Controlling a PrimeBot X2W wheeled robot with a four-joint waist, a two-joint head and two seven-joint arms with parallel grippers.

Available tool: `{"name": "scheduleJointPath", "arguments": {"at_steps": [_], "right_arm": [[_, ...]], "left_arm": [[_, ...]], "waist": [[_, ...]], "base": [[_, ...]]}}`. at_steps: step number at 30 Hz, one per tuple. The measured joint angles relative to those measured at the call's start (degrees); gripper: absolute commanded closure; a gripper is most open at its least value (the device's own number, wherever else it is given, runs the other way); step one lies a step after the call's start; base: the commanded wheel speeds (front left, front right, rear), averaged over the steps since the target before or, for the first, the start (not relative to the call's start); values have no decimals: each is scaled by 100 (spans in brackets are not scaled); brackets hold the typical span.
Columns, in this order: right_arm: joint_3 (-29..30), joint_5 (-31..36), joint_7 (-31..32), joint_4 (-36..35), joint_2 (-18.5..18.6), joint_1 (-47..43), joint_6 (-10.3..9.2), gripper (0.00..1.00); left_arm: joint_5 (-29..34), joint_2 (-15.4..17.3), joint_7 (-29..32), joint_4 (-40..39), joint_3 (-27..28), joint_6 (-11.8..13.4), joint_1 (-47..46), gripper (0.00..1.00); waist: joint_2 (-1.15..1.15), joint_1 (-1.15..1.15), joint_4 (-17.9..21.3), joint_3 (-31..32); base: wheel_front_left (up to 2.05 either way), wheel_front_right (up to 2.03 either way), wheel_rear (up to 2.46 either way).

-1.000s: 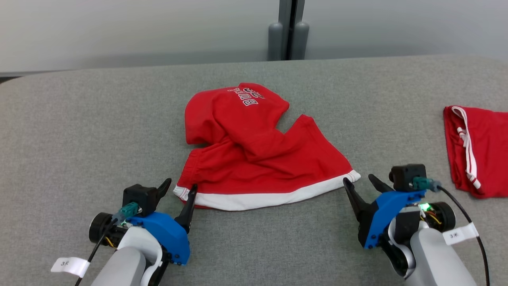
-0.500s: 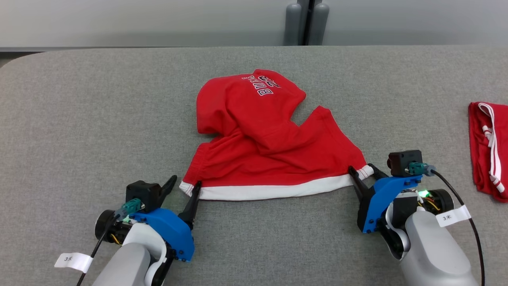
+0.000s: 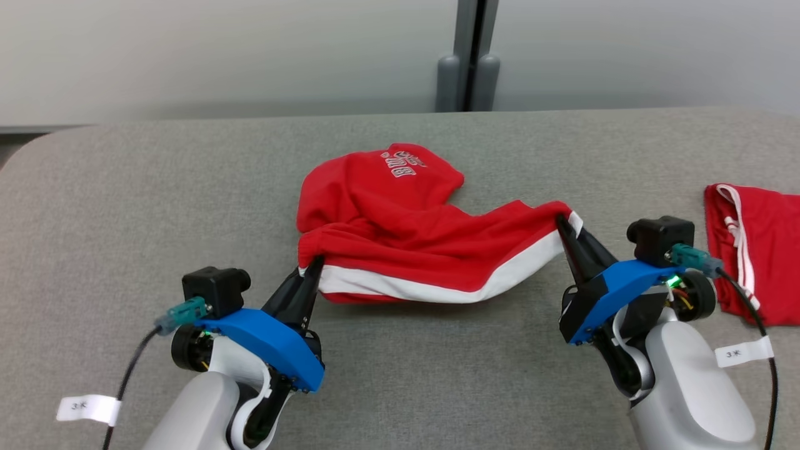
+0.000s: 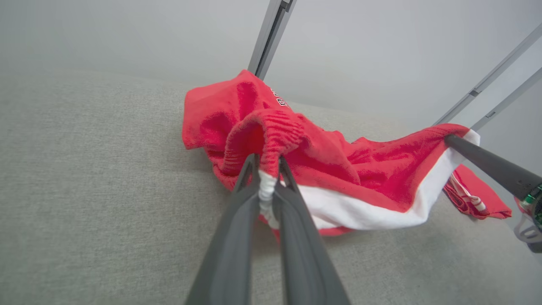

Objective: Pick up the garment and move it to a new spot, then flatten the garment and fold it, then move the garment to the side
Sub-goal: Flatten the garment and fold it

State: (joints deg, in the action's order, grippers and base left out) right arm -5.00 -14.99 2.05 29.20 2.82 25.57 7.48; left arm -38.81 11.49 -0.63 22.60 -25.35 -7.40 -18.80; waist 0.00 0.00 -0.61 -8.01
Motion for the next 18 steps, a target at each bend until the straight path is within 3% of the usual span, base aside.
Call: {"name": "scheduleJointPath", "arguments": {"at_steps": [7,13,18], "right_arm": [[211,30,781,-2216,54,-538,0,100],[389,130,1658,-4112,302,-601,0,100],[400,179,2162,-4642,581,88,0,100]], "left_arm": [[-1042,494,1182,-1767,231,70,337,100],[-1604,831,2198,-3109,519,544,109,100],[-1685,1128,2952,-3634,693,887,-788,100]], "waist": [[0,-1,257,248],[0,-1,413,72],[0,0,574,-365]], "base": [[0,0,0],[0,0,0],[0,0,0]]}}
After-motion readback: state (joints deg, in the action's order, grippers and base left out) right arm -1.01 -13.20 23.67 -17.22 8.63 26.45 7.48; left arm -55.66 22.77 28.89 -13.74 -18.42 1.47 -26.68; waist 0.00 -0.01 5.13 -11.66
